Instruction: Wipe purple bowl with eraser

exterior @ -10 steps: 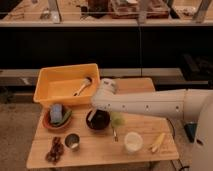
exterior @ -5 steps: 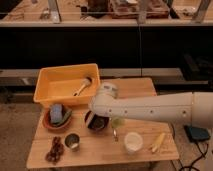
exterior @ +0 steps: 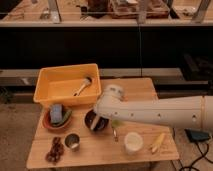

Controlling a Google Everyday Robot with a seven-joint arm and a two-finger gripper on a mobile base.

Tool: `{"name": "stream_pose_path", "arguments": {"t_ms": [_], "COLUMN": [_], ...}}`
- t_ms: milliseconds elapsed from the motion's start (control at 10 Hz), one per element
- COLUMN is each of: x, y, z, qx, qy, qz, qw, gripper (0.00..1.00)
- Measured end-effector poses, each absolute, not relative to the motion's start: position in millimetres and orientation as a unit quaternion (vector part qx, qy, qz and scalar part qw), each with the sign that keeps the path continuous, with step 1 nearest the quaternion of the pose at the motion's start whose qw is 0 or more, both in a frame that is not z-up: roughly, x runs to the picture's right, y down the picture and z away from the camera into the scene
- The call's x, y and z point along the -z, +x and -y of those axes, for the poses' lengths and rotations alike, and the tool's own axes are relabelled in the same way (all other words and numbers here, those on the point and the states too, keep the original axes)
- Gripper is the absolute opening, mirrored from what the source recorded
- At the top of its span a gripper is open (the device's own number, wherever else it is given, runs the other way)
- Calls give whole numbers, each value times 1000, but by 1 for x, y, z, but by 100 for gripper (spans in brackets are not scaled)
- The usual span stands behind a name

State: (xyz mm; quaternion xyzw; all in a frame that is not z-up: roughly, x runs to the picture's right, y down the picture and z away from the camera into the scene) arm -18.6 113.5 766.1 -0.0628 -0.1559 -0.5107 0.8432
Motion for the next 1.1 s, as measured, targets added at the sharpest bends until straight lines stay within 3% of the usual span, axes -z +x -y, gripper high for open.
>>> {"name": "stream_pose_path", "arguments": {"t_ms": [400,1100], "x": [-775,-816], "y": [13,-28], "z": [-104,-67], "qx": [502,520], "qy": [-71,-49], "qz": [133,134], "qw": [852,842], "gripper": [0,0]}}
